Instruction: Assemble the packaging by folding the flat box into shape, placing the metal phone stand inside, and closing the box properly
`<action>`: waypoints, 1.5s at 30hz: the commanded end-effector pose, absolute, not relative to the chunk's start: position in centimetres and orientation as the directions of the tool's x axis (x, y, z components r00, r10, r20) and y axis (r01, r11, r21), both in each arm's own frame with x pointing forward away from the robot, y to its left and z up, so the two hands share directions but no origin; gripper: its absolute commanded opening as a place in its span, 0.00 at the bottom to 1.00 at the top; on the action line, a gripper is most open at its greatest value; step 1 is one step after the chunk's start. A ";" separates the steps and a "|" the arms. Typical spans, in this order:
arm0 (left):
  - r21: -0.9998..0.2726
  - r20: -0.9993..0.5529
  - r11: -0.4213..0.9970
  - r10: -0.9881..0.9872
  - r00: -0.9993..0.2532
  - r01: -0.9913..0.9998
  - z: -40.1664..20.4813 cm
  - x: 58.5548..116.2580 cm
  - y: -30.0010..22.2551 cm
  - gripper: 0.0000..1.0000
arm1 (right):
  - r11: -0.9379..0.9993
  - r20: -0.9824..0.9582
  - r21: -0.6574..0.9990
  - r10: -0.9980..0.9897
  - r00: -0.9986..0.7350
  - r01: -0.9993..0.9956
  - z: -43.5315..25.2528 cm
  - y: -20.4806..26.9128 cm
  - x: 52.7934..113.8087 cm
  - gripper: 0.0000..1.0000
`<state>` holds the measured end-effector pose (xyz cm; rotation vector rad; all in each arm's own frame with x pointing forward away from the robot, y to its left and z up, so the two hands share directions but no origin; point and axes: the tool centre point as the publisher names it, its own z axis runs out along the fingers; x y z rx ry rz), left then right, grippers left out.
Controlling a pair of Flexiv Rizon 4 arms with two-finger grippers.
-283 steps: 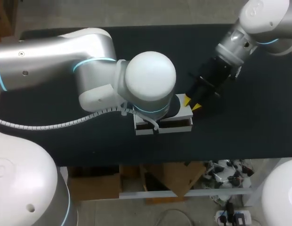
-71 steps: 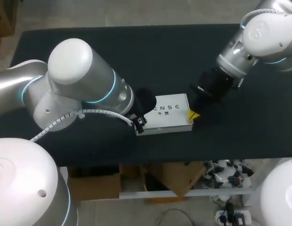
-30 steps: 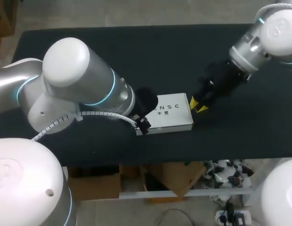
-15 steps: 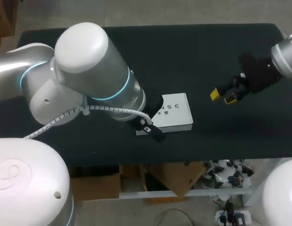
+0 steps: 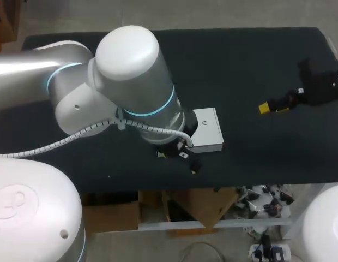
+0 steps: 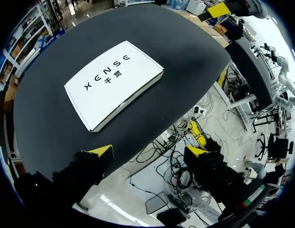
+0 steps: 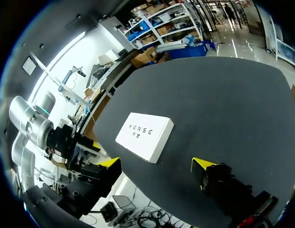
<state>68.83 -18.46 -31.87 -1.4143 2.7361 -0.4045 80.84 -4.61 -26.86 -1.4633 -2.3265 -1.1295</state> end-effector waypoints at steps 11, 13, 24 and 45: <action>-0.206 0.046 0.536 -0.831 -0.555 -0.819 -32.3 69.0 -19.6 1.00 | 0.192 0.502 0.549 0.702 -0.505 0.813 -27.0 -4.7 80.4 1.00; -0.196 0.083 0.517 -0.838 -0.539 -0.834 -32.8 68.8 -19.9 1.00 | 0.183 0.467 0.602 0.708 -0.529 0.777 -26.5 -5.2 80.8 1.00; -0.147 0.120 0.382 -0.909 -0.400 -0.912 -35.1 67.6 -21.8 1.00 | 0.221 0.209 0.862 0.666 -0.716 0.457 -25.6 -7.5 83.6 1.00; -0.097 0.041 0.185 -0.981 -0.190 -0.978 -39.4 69.6 -23.5 1.00 | 0.262 0.032 0.915 0.710 -0.703 0.306 -27.4 -9.4 86.9 1.00</action>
